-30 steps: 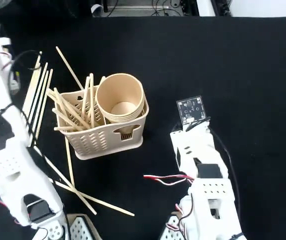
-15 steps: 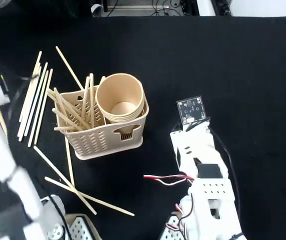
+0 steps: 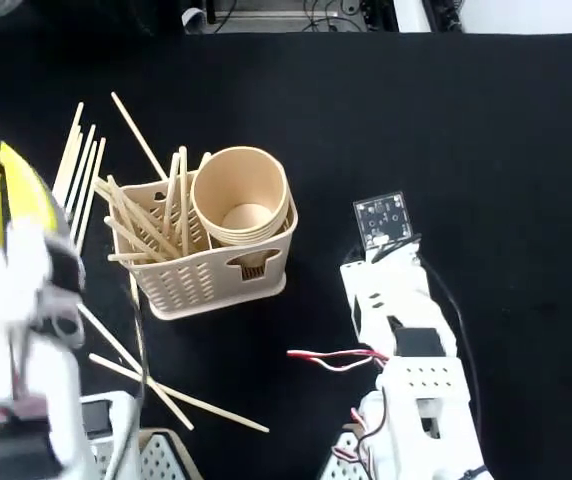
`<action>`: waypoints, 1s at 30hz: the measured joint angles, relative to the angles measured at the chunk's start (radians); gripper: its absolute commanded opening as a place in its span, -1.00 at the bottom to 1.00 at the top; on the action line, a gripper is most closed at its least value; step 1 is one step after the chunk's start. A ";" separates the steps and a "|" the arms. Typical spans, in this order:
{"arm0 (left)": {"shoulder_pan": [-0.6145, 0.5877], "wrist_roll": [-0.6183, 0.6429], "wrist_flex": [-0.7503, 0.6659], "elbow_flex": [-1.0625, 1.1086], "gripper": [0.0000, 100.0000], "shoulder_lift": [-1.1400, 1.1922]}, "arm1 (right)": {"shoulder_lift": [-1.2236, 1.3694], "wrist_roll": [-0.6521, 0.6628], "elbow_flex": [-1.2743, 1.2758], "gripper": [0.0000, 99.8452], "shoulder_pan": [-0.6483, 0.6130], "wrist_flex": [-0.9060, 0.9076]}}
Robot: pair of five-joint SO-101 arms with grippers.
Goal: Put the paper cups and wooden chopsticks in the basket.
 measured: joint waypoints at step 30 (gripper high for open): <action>0.259 0.017 0.153 0.178 -0.69 -0.115 | 0.000 0.000 0.000 -0.98 0.000 0.000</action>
